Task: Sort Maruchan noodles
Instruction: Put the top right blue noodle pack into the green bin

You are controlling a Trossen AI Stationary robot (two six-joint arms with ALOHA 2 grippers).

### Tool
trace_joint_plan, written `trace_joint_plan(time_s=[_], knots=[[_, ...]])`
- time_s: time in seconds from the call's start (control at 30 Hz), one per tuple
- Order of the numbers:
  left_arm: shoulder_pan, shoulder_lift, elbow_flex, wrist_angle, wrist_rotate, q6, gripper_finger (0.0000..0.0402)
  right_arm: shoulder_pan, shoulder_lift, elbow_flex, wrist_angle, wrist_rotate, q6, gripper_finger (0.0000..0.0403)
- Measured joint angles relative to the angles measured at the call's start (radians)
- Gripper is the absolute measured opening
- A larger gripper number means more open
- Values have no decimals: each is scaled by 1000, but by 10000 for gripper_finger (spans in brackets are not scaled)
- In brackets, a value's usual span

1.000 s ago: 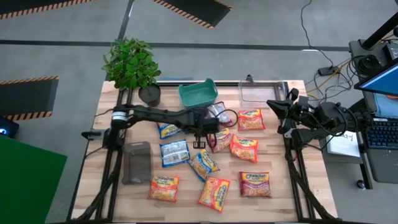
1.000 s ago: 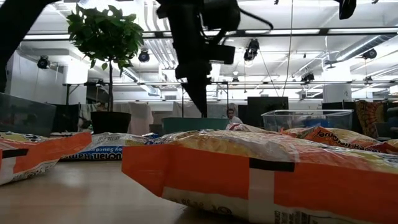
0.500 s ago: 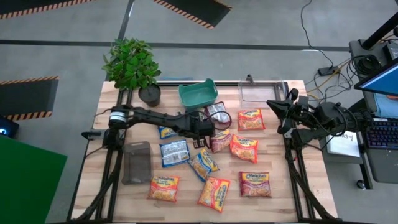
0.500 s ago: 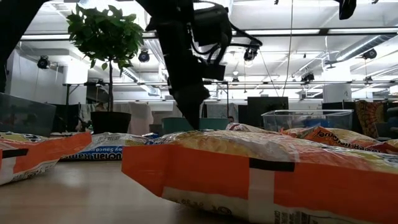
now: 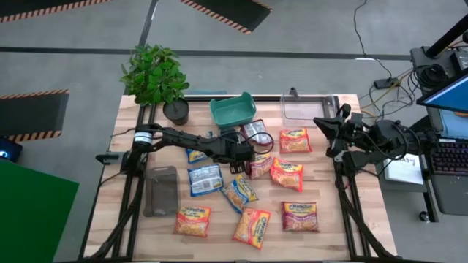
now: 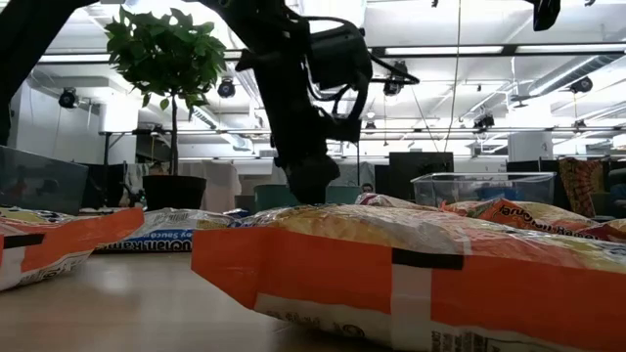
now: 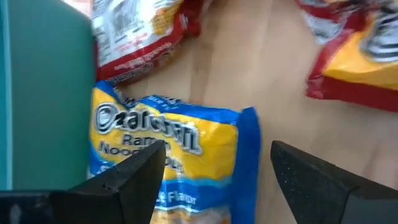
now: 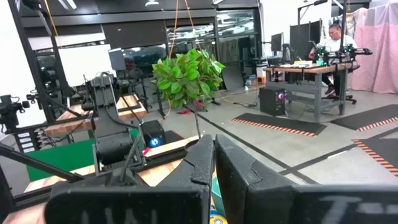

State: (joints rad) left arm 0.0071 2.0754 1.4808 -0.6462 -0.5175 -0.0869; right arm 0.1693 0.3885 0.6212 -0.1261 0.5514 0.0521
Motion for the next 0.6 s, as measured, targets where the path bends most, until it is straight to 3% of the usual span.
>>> trace_joint_plan(time_s=[0.4, 0.6], knots=[[16, 0, -96, 114, -37, -58, 222, 0, 0, 0, 0, 0, 0, 9], [16, 0, -118, 123, -54, -96, 149, 0, 0, 0, 0, 0, -1, 9]])
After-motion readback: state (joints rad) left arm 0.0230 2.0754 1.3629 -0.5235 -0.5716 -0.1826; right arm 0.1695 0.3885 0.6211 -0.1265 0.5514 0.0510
